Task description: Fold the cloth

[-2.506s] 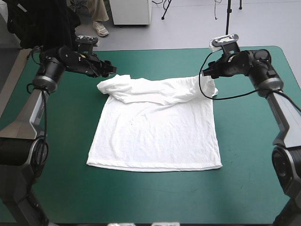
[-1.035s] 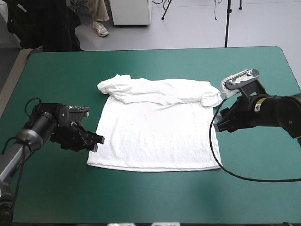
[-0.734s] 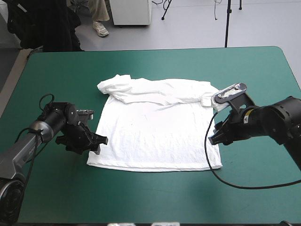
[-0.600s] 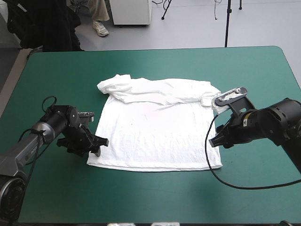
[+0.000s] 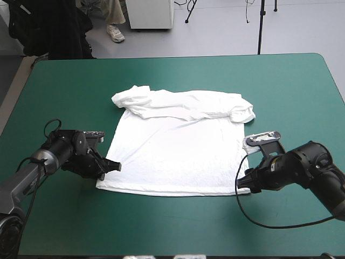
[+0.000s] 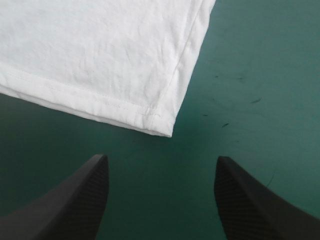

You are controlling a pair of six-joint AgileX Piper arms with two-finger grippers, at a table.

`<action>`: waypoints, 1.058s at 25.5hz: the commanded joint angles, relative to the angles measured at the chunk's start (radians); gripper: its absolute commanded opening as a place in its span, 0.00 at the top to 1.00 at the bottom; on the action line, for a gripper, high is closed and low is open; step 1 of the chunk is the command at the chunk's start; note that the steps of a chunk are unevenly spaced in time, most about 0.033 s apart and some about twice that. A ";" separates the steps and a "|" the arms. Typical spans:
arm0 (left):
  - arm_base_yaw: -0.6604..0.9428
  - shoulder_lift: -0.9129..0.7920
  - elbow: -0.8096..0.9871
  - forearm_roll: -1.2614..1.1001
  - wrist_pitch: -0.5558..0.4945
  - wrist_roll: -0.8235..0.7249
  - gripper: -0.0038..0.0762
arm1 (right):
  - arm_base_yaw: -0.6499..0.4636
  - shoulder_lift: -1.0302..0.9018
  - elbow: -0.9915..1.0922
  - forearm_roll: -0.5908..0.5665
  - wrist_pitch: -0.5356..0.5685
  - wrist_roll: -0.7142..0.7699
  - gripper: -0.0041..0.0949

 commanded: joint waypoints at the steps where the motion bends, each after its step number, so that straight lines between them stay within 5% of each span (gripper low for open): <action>1: -0.011 0.014 0.020 -0.089 -0.042 0.008 0.96 | 0.000 0.009 0.057 0.009 -0.120 0.033 0.37; 17: -0.011 0.014 0.020 -0.143 -0.040 0.019 0.96 | 0.000 0.326 0.075 0.009 -0.249 0.059 0.40; 27: -0.013 0.012 0.018 -0.167 -0.053 0.021 0.96 | 0.000 0.330 0.180 0.215 -0.325 -0.067 0.98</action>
